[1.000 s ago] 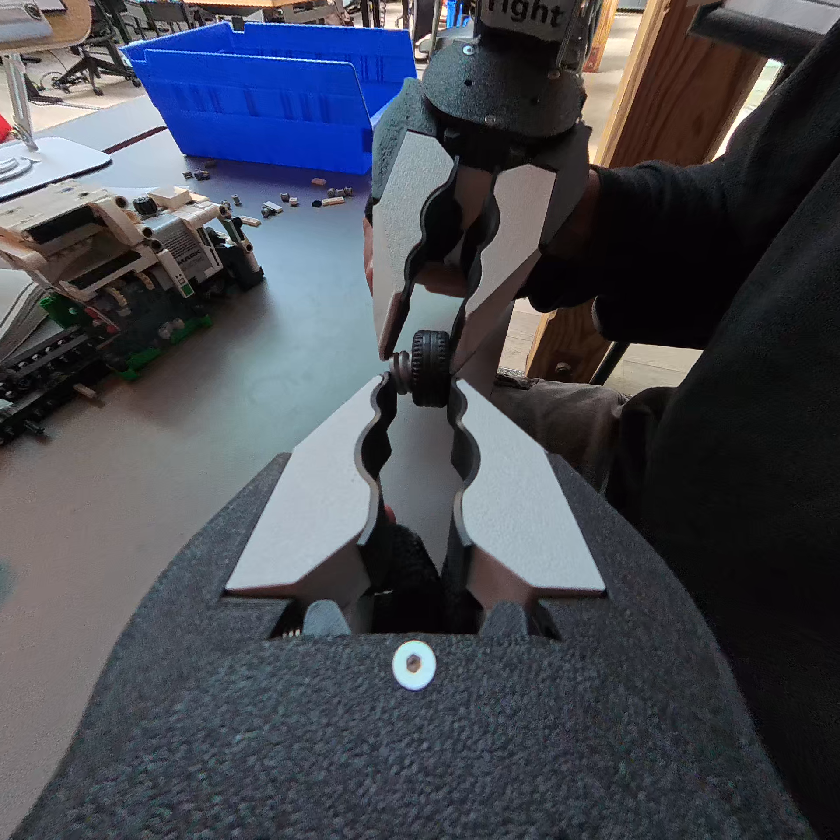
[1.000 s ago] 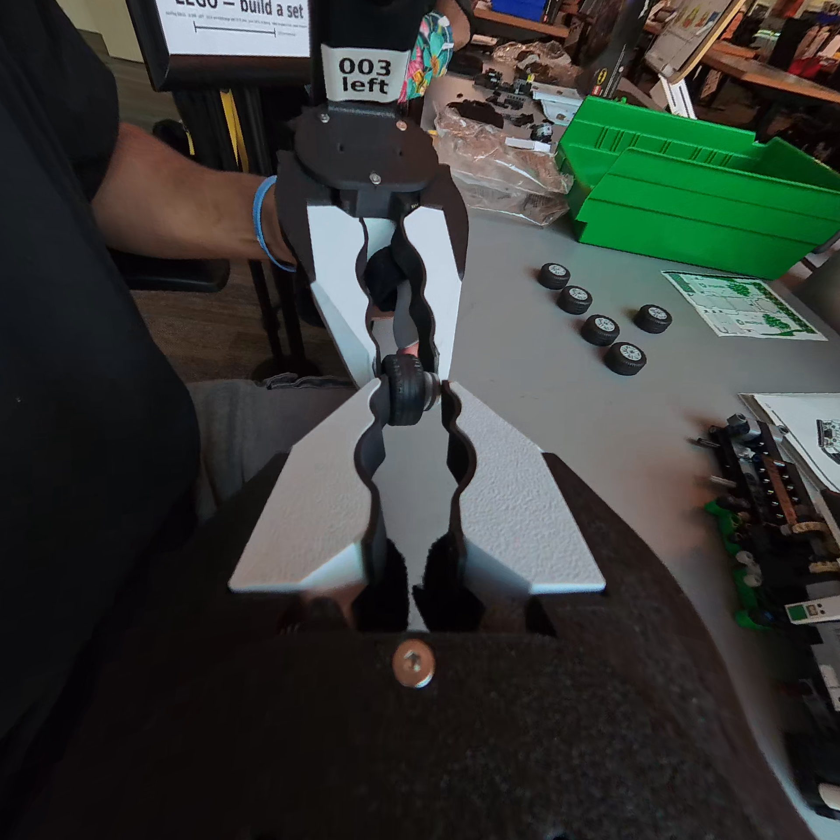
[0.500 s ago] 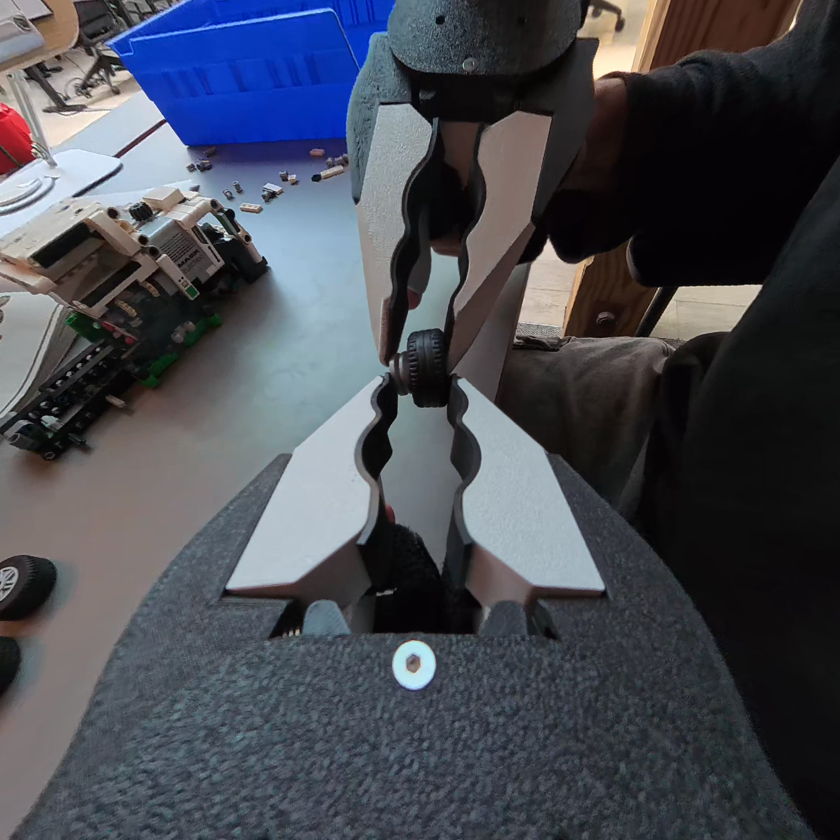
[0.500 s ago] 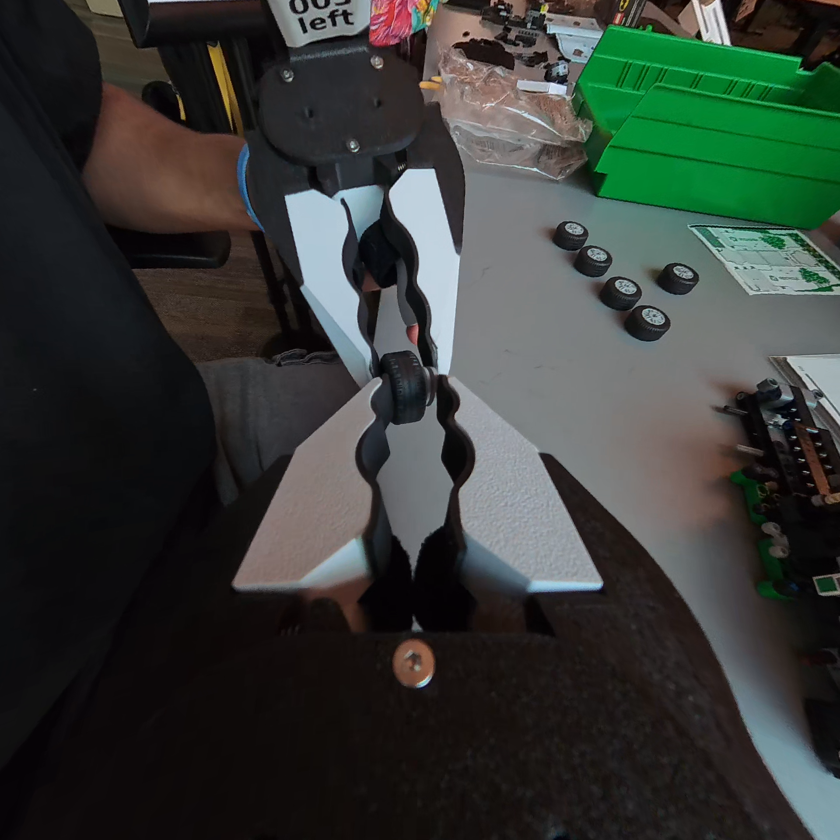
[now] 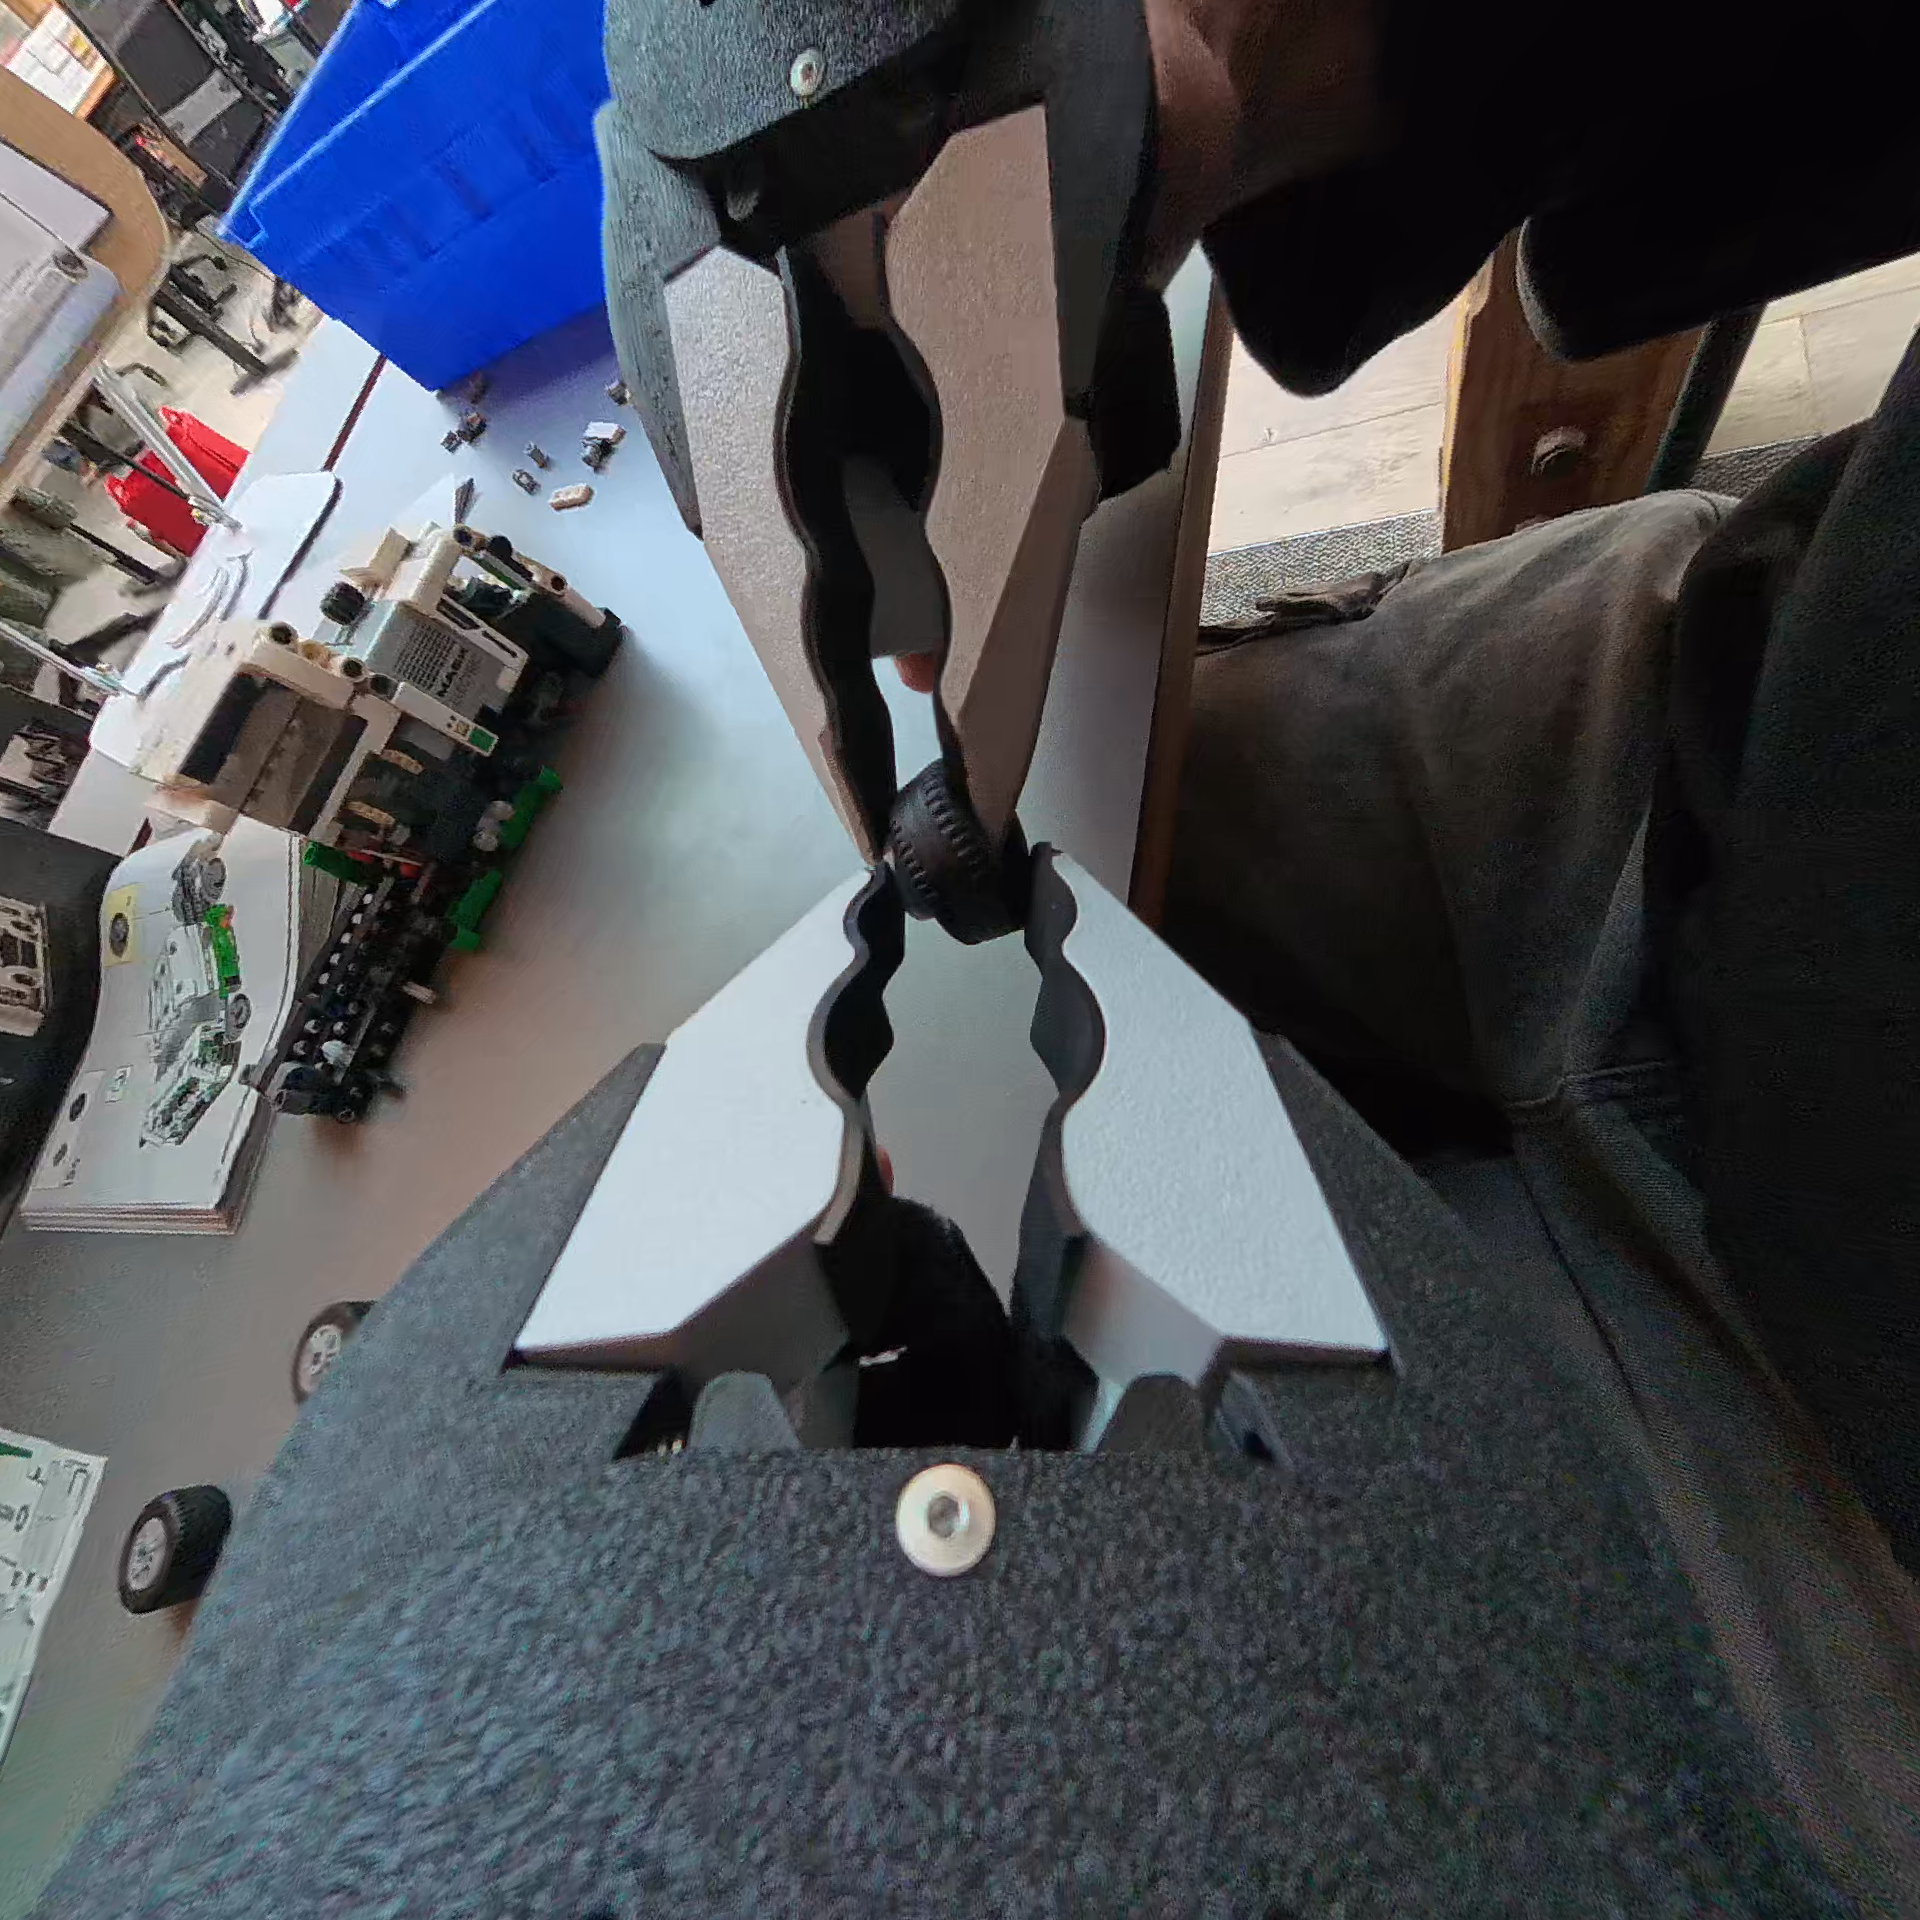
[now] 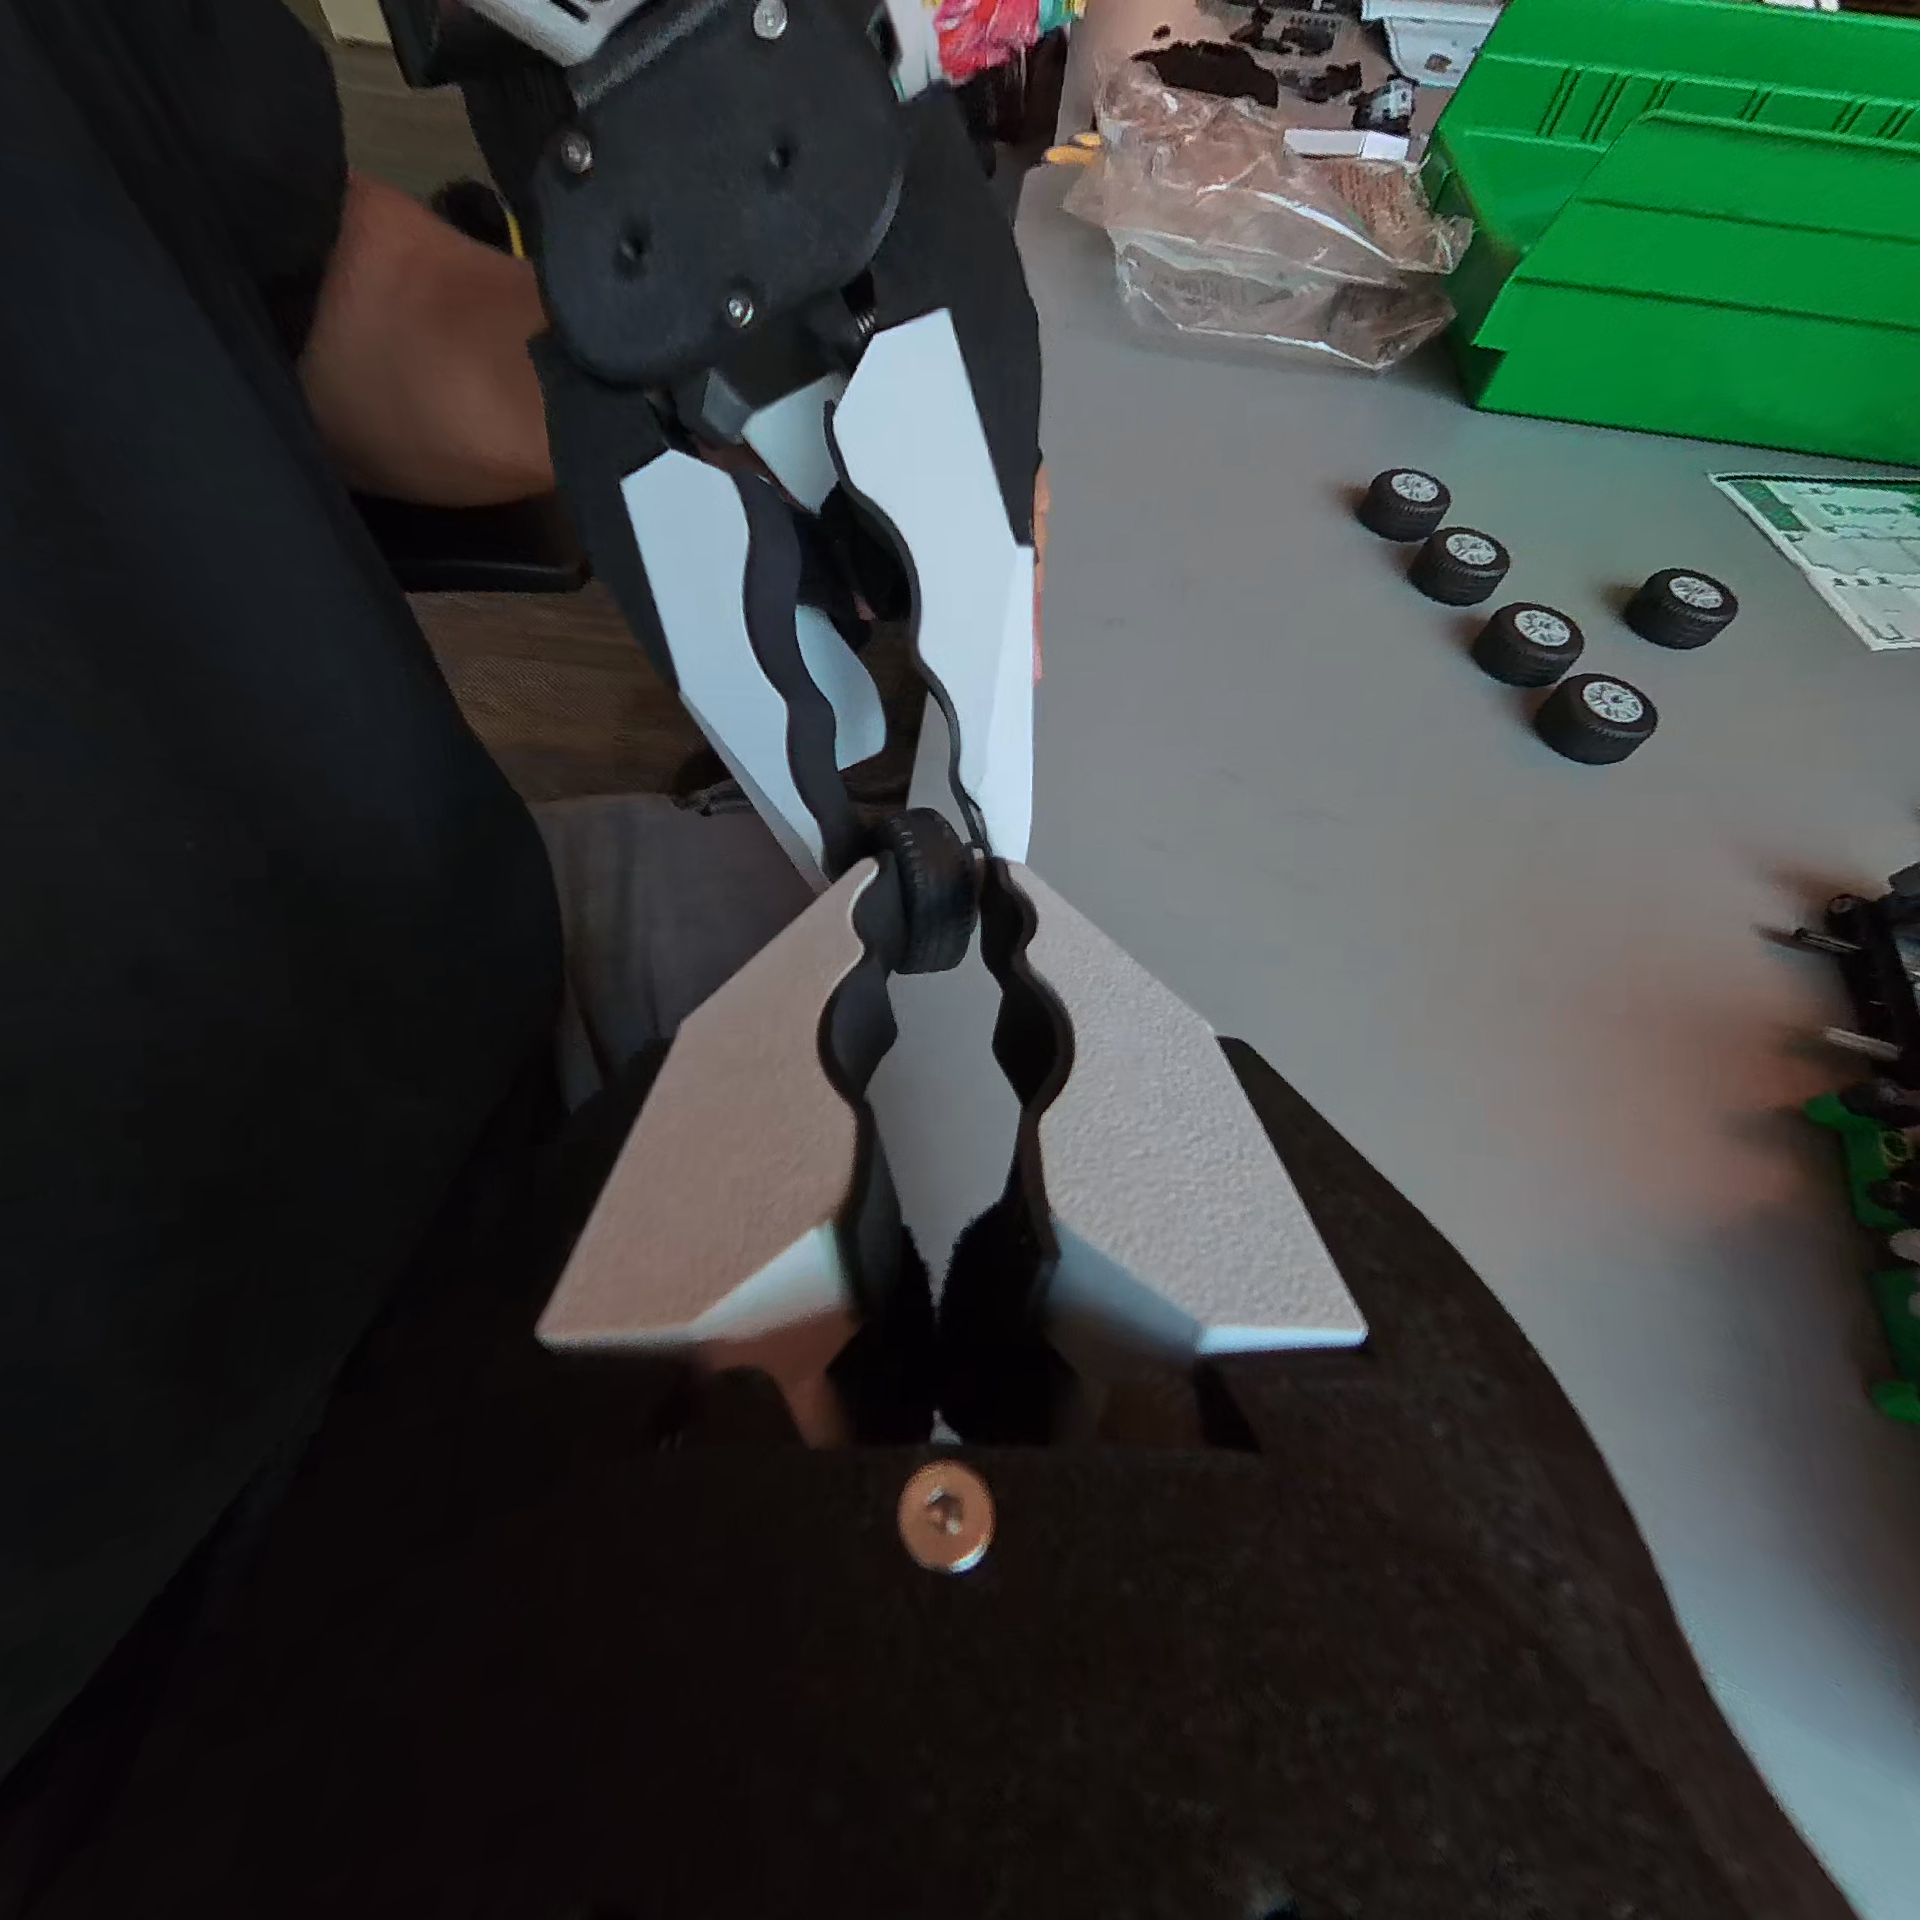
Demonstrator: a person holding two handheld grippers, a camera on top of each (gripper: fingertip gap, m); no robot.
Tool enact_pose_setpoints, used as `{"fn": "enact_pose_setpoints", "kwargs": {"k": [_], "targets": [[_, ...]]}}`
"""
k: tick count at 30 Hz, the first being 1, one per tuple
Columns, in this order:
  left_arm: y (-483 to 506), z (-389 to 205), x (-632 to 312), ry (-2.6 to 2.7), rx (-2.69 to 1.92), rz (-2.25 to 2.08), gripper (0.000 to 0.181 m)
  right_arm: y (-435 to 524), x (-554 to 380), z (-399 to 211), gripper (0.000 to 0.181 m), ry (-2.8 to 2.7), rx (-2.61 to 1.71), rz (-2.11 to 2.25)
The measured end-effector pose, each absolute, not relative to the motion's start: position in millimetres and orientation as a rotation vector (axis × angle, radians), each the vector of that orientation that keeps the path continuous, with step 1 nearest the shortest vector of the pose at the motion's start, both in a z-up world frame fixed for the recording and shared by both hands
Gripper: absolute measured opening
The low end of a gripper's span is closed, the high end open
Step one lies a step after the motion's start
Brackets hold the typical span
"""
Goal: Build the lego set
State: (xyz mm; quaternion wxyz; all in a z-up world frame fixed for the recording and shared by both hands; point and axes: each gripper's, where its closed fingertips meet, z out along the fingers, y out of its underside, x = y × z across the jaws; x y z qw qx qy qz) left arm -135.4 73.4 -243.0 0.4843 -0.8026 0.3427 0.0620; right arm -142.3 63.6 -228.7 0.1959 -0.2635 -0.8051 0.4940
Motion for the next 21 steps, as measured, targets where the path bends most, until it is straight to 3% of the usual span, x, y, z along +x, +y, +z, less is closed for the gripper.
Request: {"fn": "enact_pose_setpoints", "kwargs": {"k": [10, 16, 21], "targets": [[78, -240, -143, 0.796, -1.954, 0.215, 0.022, 69, -150, -226, 0.013, -2.189, -0.809, 1.481], [86, -215, -148, 0.454, -1.859, -0.086, 0.024, 76, -163, -202, 0.012, -1.958, -0.718, 1.335], [81, -214, -146, 0.475, -1.842, -0.175, 0.021, 72, -158, -204, 0.012, -1.994, -0.776, 1.407]]}}
